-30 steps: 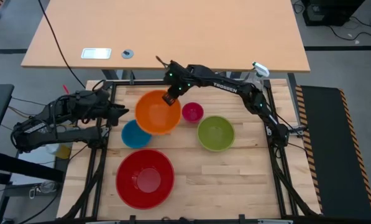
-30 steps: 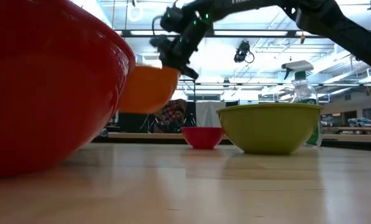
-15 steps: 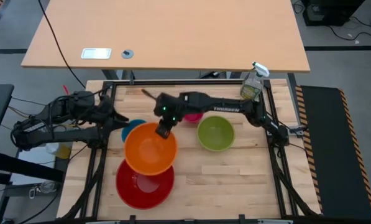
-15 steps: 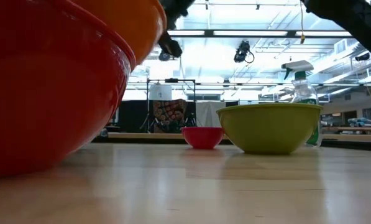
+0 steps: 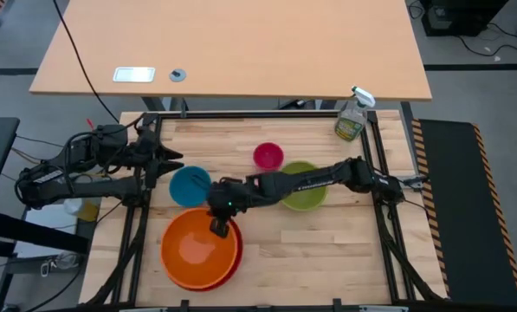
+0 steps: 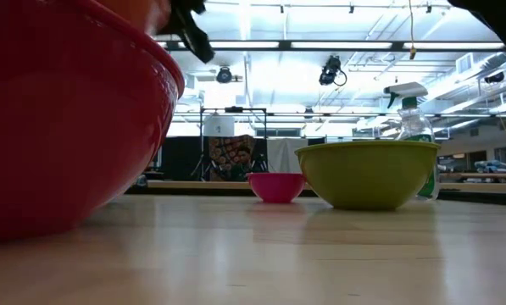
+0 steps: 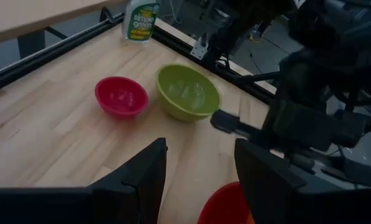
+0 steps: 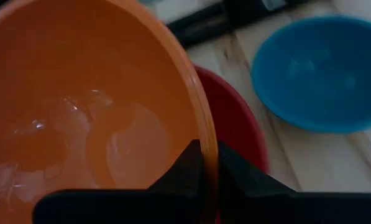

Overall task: Nest bowls inside each other
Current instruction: Stack the orange bowl on top of the red bowl, then stack the green bowl on top of the orange bowl

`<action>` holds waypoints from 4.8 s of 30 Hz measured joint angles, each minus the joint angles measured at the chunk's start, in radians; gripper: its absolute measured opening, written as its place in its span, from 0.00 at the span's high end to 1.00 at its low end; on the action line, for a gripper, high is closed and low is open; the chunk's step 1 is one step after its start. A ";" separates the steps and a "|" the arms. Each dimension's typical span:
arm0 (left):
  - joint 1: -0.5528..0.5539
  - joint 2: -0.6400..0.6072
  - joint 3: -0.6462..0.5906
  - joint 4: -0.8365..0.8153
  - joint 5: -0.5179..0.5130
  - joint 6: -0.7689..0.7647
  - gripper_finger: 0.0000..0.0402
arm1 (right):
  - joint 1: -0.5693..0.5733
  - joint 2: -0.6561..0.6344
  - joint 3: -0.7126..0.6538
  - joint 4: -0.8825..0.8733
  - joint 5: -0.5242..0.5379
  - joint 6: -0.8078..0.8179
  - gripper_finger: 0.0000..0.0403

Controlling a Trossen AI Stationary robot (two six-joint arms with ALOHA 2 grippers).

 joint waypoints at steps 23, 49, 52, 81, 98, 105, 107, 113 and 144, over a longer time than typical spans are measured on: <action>0.000 0.026 0.000 0.003 -0.026 -0.001 0.52 | -0.010 0.000 -0.182 0.122 -0.016 -0.022 0.77; 0.000 0.026 -0.001 -0.073 -0.030 -0.053 0.52 | -0.106 -0.194 -0.151 -0.461 0.101 -0.008 0.55; 0.000 0.026 -0.001 -0.070 -0.060 -0.053 0.52 | -0.107 -0.259 -0.258 -0.453 0.101 0.031 0.55; 0.000 0.126 -0.001 -0.016 -0.192 -0.115 0.52 | -0.346 -0.833 -1.039 -0.600 0.167 0.416 0.55; 0.000 0.175 -0.001 -0.016 -0.192 -0.153 0.52 | -0.509 -0.795 -1.246 -0.341 -0.053 0.133 0.57; 0.000 0.176 -0.001 0.017 -0.180 -0.158 0.52 | -0.506 -0.795 -1.270 -0.320 -0.042 0.145 0.72; 0.000 0.176 -0.001 0.024 -0.179 -0.158 0.52 | -0.506 -0.795 -1.270 -0.320 -0.043 0.153 0.79; 0.000 0.176 -0.001 0.051 -0.178 -0.158 0.52 | -0.507 -0.800 -1.264 -0.303 -0.092 0.176 0.94; 0.000 0.175 -0.001 0.052 -0.176 -0.132 0.52 | -0.313 -0.777 -0.906 -0.205 -0.073 0.219 0.94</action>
